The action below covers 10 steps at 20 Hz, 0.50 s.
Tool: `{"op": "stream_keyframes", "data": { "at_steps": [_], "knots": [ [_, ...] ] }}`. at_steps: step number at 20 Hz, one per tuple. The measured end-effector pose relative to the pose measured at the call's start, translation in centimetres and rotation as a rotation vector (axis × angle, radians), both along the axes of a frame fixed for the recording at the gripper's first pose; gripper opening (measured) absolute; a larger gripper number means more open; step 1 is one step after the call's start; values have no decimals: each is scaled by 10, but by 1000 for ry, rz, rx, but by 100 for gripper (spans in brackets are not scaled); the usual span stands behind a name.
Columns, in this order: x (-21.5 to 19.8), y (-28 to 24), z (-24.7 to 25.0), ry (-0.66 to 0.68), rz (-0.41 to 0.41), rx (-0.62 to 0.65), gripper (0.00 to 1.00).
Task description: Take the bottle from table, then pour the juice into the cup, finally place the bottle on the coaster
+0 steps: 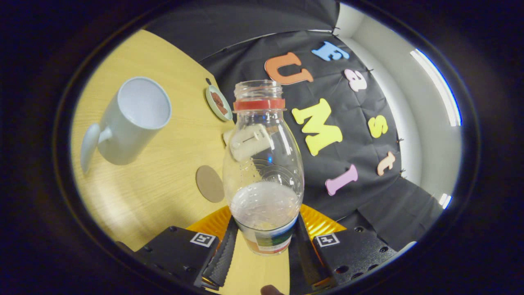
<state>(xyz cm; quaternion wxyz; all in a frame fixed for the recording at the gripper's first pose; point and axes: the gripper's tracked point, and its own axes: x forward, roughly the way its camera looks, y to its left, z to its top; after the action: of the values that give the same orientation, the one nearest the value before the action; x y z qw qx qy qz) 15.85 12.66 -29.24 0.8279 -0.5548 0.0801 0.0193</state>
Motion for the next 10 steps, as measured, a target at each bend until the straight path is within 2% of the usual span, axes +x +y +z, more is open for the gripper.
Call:
{"op": "stream_keyframes", "data": {
  "at_steps": [3,10],
  "knots": [
    [-1,7,2,-14,36,-117,74],
    [2,18,9,-29,72,-229,74]
  ]
}}
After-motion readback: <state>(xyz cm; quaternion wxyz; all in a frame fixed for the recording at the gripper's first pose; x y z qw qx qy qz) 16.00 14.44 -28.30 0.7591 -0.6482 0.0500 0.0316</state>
